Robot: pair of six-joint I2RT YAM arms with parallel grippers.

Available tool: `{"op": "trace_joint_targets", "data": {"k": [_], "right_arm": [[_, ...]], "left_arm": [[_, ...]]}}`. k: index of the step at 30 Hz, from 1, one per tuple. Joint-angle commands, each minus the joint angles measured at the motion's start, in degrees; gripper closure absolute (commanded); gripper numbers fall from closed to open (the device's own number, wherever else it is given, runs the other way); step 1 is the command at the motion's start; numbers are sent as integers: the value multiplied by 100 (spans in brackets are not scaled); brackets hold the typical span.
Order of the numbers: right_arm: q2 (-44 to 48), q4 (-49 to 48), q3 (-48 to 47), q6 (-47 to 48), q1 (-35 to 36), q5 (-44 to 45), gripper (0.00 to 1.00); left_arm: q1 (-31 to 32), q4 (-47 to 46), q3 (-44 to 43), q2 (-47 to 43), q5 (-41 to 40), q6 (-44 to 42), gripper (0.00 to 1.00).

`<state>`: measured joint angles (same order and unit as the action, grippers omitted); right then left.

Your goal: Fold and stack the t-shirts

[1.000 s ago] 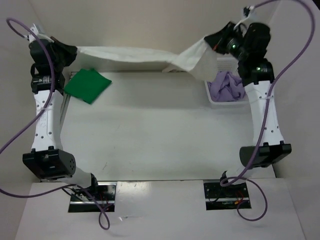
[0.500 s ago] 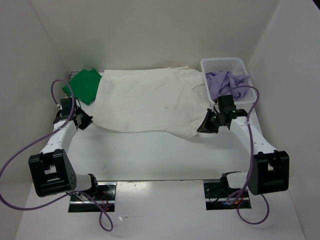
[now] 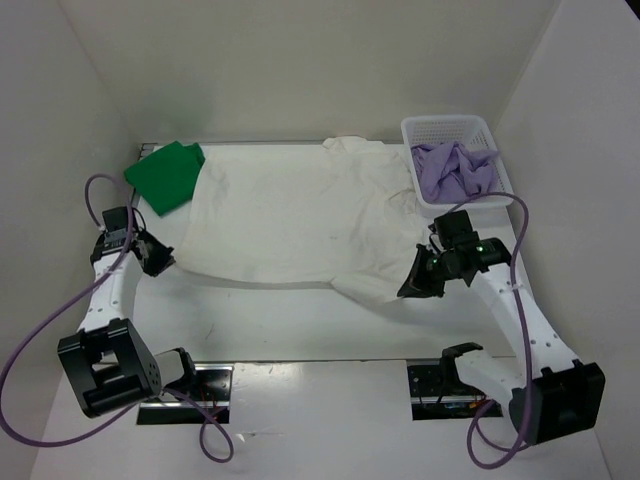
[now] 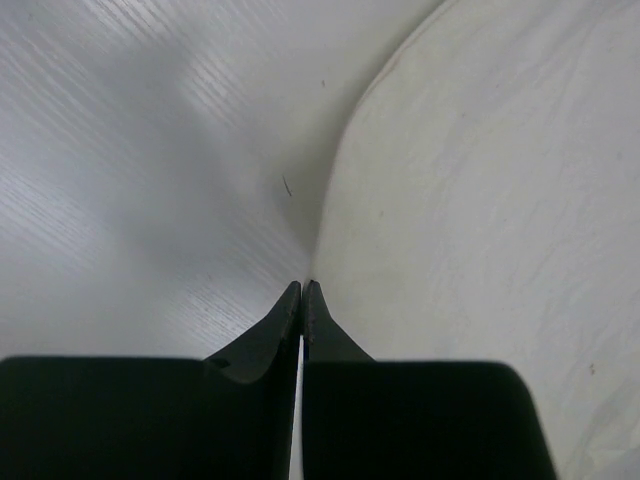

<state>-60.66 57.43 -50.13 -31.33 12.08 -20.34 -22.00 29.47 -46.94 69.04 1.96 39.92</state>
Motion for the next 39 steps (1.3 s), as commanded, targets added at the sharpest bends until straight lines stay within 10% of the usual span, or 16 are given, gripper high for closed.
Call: {"op": "trace_joint_targets", "data": {"k": [1,15,39], "right_arm": [[414,770,-304,-224,23,152,100],[-1974,-1752,-1418,-374,-364,1338,100],[-5518,-2069,-4909,136,-575,1999,100]], "left_arm": [[-24,322,-307,144,199,-265,100],[371,-979,-1343,1918,393,165,100],[644,-1383,-3128,4232,226,341,94]]}}
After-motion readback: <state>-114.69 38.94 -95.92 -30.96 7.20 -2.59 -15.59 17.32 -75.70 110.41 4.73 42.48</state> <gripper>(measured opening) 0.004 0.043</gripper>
